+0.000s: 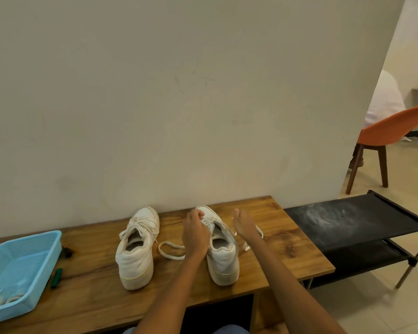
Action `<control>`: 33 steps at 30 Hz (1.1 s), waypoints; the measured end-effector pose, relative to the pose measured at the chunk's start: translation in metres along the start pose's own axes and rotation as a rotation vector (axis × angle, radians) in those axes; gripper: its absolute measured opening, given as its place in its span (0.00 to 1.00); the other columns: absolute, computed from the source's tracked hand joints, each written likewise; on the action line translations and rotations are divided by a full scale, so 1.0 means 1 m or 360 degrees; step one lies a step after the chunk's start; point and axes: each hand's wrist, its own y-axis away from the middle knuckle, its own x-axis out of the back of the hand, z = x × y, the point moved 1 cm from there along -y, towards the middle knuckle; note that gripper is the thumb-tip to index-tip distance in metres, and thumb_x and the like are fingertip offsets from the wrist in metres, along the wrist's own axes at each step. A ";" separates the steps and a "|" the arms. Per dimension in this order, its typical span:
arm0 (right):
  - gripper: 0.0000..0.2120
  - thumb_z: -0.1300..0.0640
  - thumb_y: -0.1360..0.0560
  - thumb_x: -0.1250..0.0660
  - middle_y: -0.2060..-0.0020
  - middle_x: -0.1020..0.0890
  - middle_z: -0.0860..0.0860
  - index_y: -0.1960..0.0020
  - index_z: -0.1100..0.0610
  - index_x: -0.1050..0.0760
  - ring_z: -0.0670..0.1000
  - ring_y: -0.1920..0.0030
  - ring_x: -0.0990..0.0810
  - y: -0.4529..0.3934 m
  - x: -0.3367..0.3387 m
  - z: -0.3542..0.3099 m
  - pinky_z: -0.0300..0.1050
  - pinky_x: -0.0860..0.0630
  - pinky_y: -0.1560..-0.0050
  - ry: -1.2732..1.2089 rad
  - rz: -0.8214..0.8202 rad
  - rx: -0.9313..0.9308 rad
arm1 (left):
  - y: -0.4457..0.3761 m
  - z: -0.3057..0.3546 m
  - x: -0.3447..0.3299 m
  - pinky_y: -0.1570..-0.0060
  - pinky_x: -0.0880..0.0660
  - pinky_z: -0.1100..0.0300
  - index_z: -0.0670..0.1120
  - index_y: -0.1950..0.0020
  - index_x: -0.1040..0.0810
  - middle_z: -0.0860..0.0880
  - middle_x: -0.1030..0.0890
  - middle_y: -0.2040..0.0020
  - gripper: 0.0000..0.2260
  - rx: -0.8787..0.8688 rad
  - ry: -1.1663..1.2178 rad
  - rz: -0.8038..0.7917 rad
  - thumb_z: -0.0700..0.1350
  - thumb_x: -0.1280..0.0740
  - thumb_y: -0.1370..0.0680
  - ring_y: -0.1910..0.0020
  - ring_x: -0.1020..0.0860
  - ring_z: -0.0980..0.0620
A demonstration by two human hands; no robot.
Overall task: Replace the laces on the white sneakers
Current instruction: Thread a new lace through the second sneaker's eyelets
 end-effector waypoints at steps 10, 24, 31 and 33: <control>0.13 0.69 0.25 0.43 0.54 0.18 0.58 0.46 0.63 0.24 0.56 0.51 0.21 0.016 -0.030 -0.030 0.49 0.25 0.49 -0.0028 0.0073 0.0113 | 0.011 0.002 -0.010 0.50 0.24 0.57 0.42 0.48 0.24 0.45 0.20 0.50 0.11 -0.0026 -0.0189 -0.0059 0.50 0.38 0.21 0.52 0.23 0.49; 0.09 0.67 0.26 0.39 0.54 0.17 0.57 0.52 0.63 0.20 0.55 0.52 0.22 0.026 -0.028 -0.040 0.45 0.28 0.52 0.0486 0.0065 0.0445 | 0.017 -0.022 -0.012 0.64 0.27 0.64 0.40 0.51 0.18 0.45 0.19 0.57 0.07 0.0763 0.1116 0.0018 0.40 0.34 0.23 0.58 0.23 0.51; 0.10 0.63 0.22 0.42 0.48 0.21 0.58 0.46 0.62 0.23 0.56 0.43 0.26 0.031 -0.028 -0.046 0.44 0.32 0.44 0.0898 -0.0032 0.0630 | 0.018 -0.023 -0.014 0.58 0.24 0.61 0.39 0.47 0.18 0.44 0.18 0.52 0.08 0.0801 0.1196 0.0015 0.40 0.36 0.21 0.54 0.22 0.49; 0.11 0.63 0.21 0.43 0.45 0.23 0.59 0.43 0.63 0.25 0.58 0.41 0.27 0.032 -0.028 -0.045 0.46 0.32 0.41 0.0985 -0.0031 0.0652 | 0.019 -0.023 -0.015 0.57 0.24 0.61 0.40 0.48 0.18 0.44 0.18 0.52 0.08 0.0795 0.1182 0.0021 0.40 0.36 0.21 0.54 0.22 0.49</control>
